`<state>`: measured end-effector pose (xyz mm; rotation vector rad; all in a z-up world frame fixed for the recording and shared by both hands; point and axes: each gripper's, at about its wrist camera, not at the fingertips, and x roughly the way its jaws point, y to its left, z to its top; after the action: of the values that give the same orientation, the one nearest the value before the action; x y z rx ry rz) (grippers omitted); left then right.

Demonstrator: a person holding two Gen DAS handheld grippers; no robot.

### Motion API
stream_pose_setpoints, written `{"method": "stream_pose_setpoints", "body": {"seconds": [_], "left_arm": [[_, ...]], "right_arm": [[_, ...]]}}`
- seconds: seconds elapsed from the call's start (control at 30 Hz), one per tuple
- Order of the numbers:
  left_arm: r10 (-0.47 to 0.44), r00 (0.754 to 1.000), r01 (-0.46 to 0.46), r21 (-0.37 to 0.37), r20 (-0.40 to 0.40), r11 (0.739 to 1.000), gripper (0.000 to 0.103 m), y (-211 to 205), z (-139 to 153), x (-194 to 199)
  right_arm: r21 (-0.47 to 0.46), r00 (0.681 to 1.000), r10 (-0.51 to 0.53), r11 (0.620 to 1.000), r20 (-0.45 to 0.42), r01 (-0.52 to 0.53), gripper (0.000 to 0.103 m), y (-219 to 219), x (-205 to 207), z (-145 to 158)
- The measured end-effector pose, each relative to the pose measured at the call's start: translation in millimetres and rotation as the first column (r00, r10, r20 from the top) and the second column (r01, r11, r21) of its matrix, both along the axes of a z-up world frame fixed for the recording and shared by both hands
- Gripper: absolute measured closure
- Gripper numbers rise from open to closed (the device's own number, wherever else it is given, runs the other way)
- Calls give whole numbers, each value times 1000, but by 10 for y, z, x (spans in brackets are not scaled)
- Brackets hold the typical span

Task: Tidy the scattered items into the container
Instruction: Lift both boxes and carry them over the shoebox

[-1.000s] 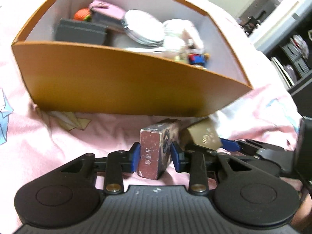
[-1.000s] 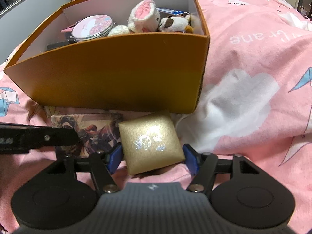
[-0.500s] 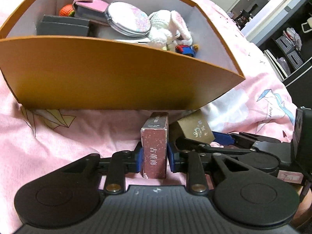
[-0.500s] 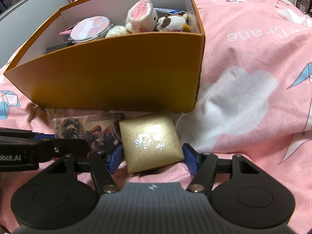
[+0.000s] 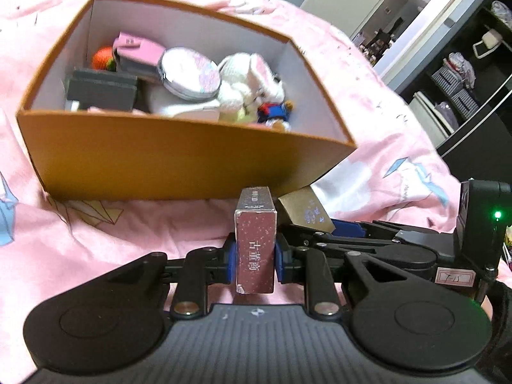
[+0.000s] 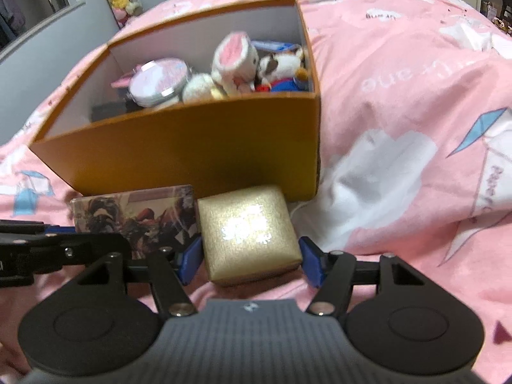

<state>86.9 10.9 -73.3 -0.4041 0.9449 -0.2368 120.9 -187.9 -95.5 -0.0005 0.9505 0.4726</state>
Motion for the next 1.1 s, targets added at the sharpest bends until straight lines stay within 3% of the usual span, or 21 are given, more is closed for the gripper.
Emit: {"method": "stream_pose_setpoints", "body": {"seconds": [0.63,0.93,1.1], "left_arm": [[64,979,-61,-21,195,998,77,172,747,-294],[140,952,-156,39,273,987,77,330,988,-179],[169,943,-202,88,287,975,77,432,1032,-49]], "right_arm": [[106,965,48,991,258,-78,37,-13,-400,912],[154,939,49,982,340,-107,38,190,-214,1136],[189,942,49,975,332,-118,38,346,-49,1151]]}}
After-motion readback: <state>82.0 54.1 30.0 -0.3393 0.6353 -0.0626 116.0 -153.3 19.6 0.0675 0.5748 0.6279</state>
